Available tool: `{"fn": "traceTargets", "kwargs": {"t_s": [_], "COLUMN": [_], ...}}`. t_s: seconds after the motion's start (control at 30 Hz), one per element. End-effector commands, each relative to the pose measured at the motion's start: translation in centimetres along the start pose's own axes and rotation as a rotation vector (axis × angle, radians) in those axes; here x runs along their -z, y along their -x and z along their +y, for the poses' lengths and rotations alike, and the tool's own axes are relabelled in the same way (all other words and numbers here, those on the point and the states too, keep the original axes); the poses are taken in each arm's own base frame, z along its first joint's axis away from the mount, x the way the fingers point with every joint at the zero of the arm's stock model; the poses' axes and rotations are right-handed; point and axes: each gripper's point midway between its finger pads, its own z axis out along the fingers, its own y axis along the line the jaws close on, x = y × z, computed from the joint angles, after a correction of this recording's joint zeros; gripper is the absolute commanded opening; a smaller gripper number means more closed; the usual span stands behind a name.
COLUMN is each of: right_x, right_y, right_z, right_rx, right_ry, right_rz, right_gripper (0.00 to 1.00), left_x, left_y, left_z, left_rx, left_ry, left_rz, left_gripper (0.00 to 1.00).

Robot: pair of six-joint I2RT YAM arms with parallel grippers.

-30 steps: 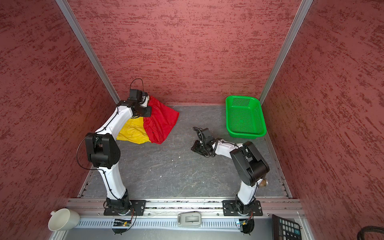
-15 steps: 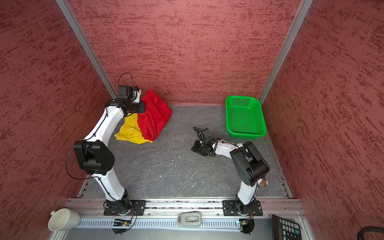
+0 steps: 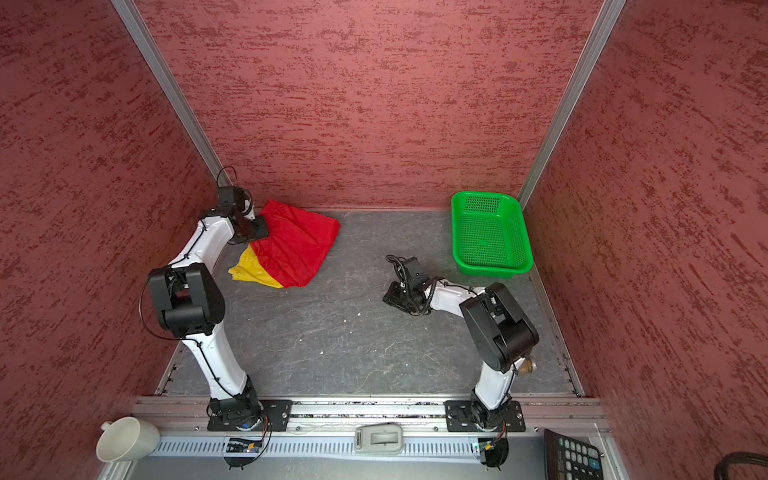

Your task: Fold and stack the shorts

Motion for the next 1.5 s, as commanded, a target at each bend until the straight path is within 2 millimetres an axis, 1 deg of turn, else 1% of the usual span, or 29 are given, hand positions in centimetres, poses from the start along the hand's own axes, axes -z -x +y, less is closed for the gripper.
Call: {"fn": "traceTargets", "kwargs": {"t_s": [0.0, 0.07, 0.17, 0.23, 0.27, 0.3, 0.37, 0.4, 0.43, 0.5, 0.53, 0.6, 0.67, 0.73, 0.8, 0.87, 0.9, 0.93, 1.0, 1.03, 1.07, 1.1, 1.13, 1.17, 1.23, 1.3, 1.37, 1.4, 1.47], "right_x": [0.8, 1.1, 1.5, 1.9, 2.1, 2.3, 2.8, 3.1, 3.3, 3.6, 3.8, 3.9, 4.0, 4.1, 4.4, 4.7, 4.9, 5.1, 5.8, 6.3, 6.9, 7.7, 8.5, 9.4, 11.4, 13.7, 15.7, 16.6, 18.4], "right_y": [0.7, 0.9, 1.2, 1.6, 1.7, 1.9, 2.3, 2.5, 2.8, 3.1, 3.2, 3.3, 3.3, 3.2, 3.3, 3.4, 3.5, 3.7, 4.3, 4.8, 5.3, 6.0, 6.7, 7.3, 8.9, 10.4, 12.0, 12.7, 13.7], "right_z": [0.2, 0.5, 1.1, 1.6, 1.9, 2.2, 2.9, 3.3, 3.7, 4.2, 4.6, 4.6, 4.4, 4.0, 3.6, 3.3, 3.1, 2.9, 2.6, 2.4, 2.2, 1.9, 1.5, 1.1, 0.0, -1.2, -3.2, -3.9, -5.3], "right_rx": [-0.003, 0.002, 0.009, 0.018, 0.022, 0.029, 0.042, 0.049, 0.056, 0.065, 0.073, 0.077, 0.08, 0.078, 0.069, 0.06, 0.056, 0.052, 0.058, 0.062, 0.067, 0.072, 0.081, 0.091, 0.114, 0.146, 0.16, 0.199, 0.259], "right_ry": [-0.002, 0.001, 0.007, 0.013, 0.016, 0.022, 0.035, 0.042, 0.052, 0.066, 0.075, 0.074, 0.069, 0.059, 0.055, 0.063, 0.067, 0.067, 0.06, 0.051, 0.043, 0.031, 0.015, -0.001, -0.045, -0.094, -0.17, -0.206, -0.272], "right_rz": [-0.034, -0.041, -0.046, -0.054, -0.059, -0.065, -0.079, -0.088, -0.096, -0.105, -0.108, -0.115, -0.121, -0.131, -0.148, -0.164, -0.174, -0.184, -0.208, -0.229, -0.25, -0.28, -0.313, -0.344, -0.421, -0.506, -0.586, -0.627, -0.713], "right_gripper": [0.45, 0.46, 0.46, 0.46, 0.46, 0.46, 0.46, 0.46, 0.46, 0.46, 0.47, 0.47, 0.47, 0.47, 0.48, 0.48, 0.48, 0.49, 0.49, 0.5, 0.51, 0.54, 0.69, 0.97, 0.99, 0.99, 0.99, 0.99, 0.99], "left_x": [0.5, 1.9, 5.5, 8.0, 8.8, 9.5, 9.7, 9.4, 8.6, 6.6, 5.3, 2.6, 0.2, -2.0, -3.5, -4.3, -4.6, -4.4, -3.2, -2.1, -1.0, 0.7, 2.4, 4.0, 7.4, 10.4, 12.4, 13.3, 14.1], "left_y": [0.8, 1.2, 2.2, 2.8, 2.9, 2.8, 2.3, 2.0, 1.5, 0.6, 0.0, -1.1, -2.2, -3.7, -5.2, -6.4, -7.0, -7.2, -7.2, -6.7, -6.3, -5.5, -4.9, -4.4, -3.6, -3.8, -4.6, -5.2, -6.8], "left_z": [2.4, 3.1, 3.2, 2.2, 1.5, 0.4, -2.2, -3.6, -4.8, -6.6, -7.1, -7.4, -6.7, -5.2, -3.4, -1.6, -1.0, -0.9, -1.4, -1.9, -2.3, -2.9, -3.3, -3.7, -4.4, -4.7, -4.5, -4.1, -3.4], "left_rx": [0.081, 0.088, 0.078, 0.051, 0.04, 0.031, 0.017, 0.004, -0.012, -0.025, -0.017, 0.014, 0.051, 0.078, 0.09, 0.114, 0.128, 0.134, 0.115, 0.103, 0.097, 0.092, 0.082, 0.066, 0.016, -0.032, -0.074, -0.093, -0.12], "left_ry": [0.063, 0.101, 0.123, 0.094, 0.067, 0.013, -0.1, -0.147, -0.181, -0.212, -0.218, -0.214, -0.175, -0.119, -0.047, -0.001, -0.001, -0.008, -0.019, -0.03, -0.041, -0.056, -0.065, -0.069, -0.066, -0.066, -0.066, -0.063, -0.055], "left_rz": [-0.012, -0.036, -0.107, -0.163, -0.181, -0.196, -0.201, -0.197, -0.185, -0.14, -0.107, -0.049, -0.002, 0.044, 0.074, 0.102, 0.115, 0.119, 0.095, 0.059, 0.028, -0.018, -0.069, -0.121, -0.261, -0.4, -0.53, -0.594, -0.681], "left_gripper": [0.72, 0.8, 0.83, 0.83, 0.82, 0.79, 0.73, 0.69, 0.64, 0.62, 0.62, 0.62, 0.63, 0.68, 0.73, 0.76, 0.78, 0.8, 0.89, 0.96, 1.0, 1.0, 1.0, 1.0, 1.0, 1.0, 0.99, 1.0, 1.0]}}
